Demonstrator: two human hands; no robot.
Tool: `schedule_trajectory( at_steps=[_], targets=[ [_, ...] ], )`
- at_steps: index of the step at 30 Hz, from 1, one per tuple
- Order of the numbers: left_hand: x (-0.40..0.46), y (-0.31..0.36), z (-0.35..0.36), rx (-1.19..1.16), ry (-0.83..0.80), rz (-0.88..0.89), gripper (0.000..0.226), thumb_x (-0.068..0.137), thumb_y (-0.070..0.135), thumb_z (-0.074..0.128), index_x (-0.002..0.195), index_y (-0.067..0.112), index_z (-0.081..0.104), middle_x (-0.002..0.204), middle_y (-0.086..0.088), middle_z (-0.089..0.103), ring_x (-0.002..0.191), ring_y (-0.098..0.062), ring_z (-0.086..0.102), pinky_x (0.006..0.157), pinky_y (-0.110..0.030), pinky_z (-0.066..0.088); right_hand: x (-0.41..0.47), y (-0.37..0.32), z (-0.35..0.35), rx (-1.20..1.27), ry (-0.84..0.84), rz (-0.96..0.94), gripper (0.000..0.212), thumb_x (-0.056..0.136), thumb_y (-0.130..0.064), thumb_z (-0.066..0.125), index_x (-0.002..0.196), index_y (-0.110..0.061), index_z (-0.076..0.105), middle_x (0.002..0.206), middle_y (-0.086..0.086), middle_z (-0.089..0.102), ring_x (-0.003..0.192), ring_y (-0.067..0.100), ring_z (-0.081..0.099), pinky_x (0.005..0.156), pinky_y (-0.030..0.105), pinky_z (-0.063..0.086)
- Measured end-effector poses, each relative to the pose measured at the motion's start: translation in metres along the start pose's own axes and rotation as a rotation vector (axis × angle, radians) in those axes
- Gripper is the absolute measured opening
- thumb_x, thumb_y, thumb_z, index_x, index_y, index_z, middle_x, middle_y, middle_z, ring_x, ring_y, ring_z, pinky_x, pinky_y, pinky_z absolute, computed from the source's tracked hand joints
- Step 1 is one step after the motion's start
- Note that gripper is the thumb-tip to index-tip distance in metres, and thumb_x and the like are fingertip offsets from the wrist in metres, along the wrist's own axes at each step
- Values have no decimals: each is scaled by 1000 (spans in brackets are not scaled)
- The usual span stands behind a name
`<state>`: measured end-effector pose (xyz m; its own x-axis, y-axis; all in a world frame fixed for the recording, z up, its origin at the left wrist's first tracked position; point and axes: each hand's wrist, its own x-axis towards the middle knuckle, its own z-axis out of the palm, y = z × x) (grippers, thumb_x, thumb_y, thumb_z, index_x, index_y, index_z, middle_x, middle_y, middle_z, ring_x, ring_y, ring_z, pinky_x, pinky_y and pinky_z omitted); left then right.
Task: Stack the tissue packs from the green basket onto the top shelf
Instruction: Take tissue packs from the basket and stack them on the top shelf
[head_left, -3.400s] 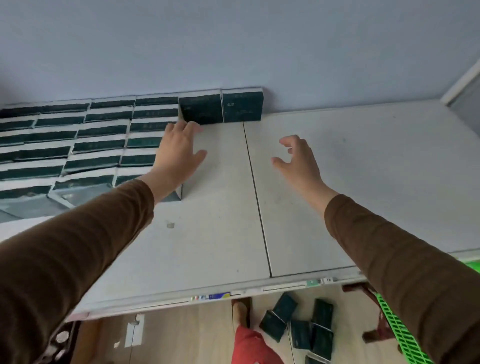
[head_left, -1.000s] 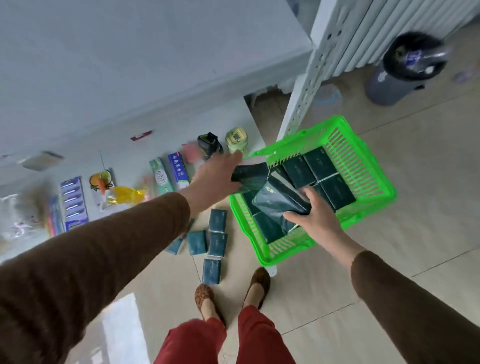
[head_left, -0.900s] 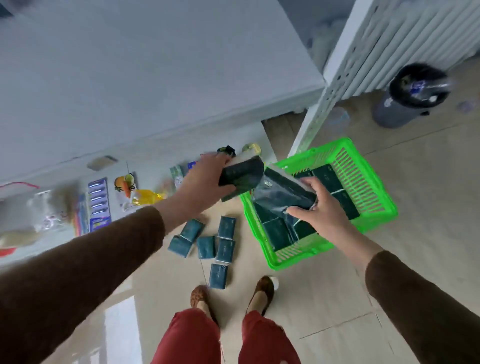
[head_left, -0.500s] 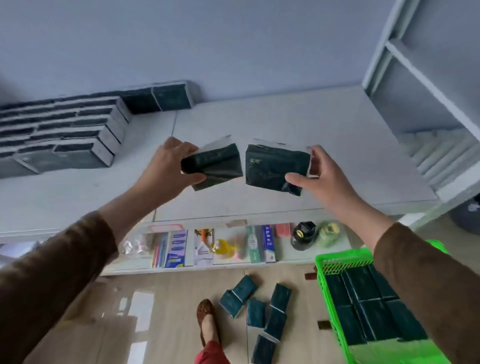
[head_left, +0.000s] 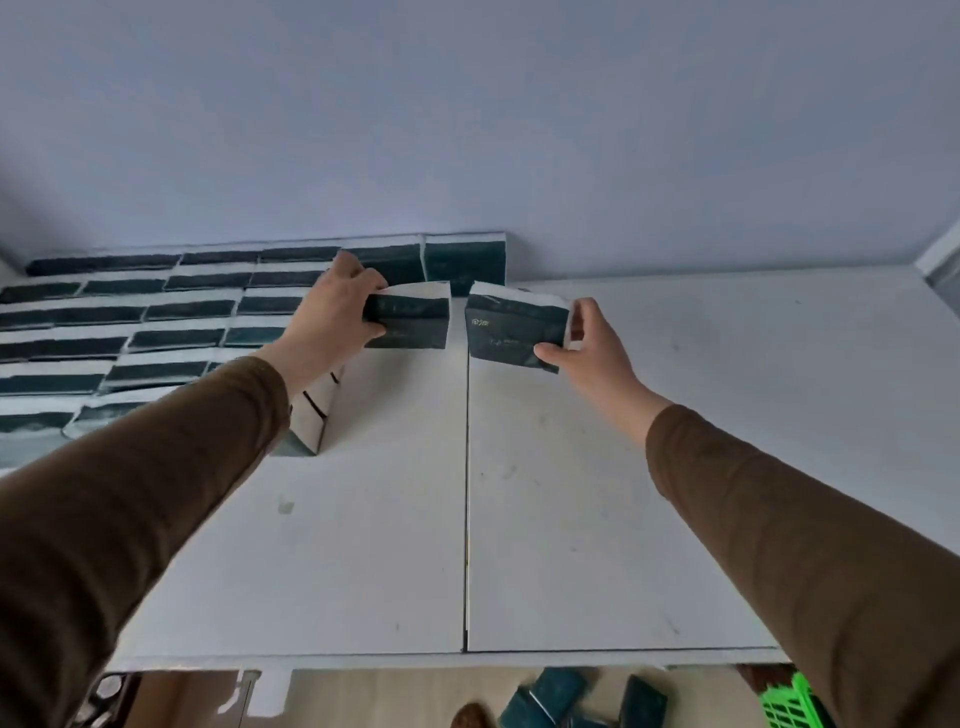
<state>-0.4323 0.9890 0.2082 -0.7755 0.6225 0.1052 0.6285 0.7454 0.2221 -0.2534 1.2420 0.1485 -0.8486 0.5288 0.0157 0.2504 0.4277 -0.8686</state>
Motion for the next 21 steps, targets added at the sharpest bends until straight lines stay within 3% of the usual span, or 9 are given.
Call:
schedule_trajectory(
  at_steps=[3, 5, 8, 11, 15, 18, 21],
  targets=[
    [30, -24, 12, 25, -6, -22, 56, 81, 16, 79, 131, 15, 55, 125, -8, 41, 107, -31, 53, 92, -43, 49, 39, -1, 27, -43, -11, -13, 42, 81, -26, 79, 104, -11, 47, 103, 14, 63, 92, 30, 62, 78, 46, 53],
    [42, -37, 17, 67, 7, -18, 55, 81, 17, 78, 131, 16, 53, 123, -8, 43, 109, -31, 51, 89, -47, 50, 59, -1, 42, -59, -20, -24, 42, 82, -26, 79, 105, -9, 48, 101, 16, 63, 88, 31, 62, 77, 44, 54],
    [55, -49, 21, 200, 30, -13, 59, 80, 21, 79, 131, 16, 50, 122, -10, 48, 115, -33, 45, 90, -50, 49, 79, 1, 60, -83, -23, -34, 39, 84, -27, 78, 104, -13, 47, 90, 4, 58, 75, 15, 56, 65, 24, 50],
    [63, -55, 24, 266, 69, -5, 65, 76, 24, 82, 128, 14, 44, 119, -12, 53, 115, -34, 44, 93, -48, 47, 91, 0, 72, -74, 31, -28, 35, 86, -25, 76, 105, -16, 49, 93, 0, 56, 76, 7, 52, 62, 8, 43],
    [68, -54, 27, 319, 87, 6, 57, 74, 27, 83, 118, 11, 50, 118, -14, 47, 111, -34, 42, 92, -46, 45, 98, -7, 87, -101, 153, 16, 46, 86, -25, 75, 125, -17, 52, 114, 6, 54, 100, 19, 53, 89, 32, 50],
    [64, -50, 27, 378, 69, 7, 58, 76, 33, 80, 120, 11, 49, 115, -12, 53, 110, -33, 45, 93, -46, 44, 93, -11, 92, 33, 152, 117, 59, 88, -20, 74, 139, -17, 44, 111, 6, 57, 93, 16, 55, 88, 31, 52],
    [49, -35, 27, 364, 106, -5, 61, 77, 36, 78, 125, 14, 48, 119, -11, 54, 112, -33, 45, 94, -46, 42, 75, -5, 76, 70, 137, 159, 64, 90, -18, 71, 145, -17, 37, 121, 4, 55, 102, 15, 56, 87, 25, 47]
  ],
)
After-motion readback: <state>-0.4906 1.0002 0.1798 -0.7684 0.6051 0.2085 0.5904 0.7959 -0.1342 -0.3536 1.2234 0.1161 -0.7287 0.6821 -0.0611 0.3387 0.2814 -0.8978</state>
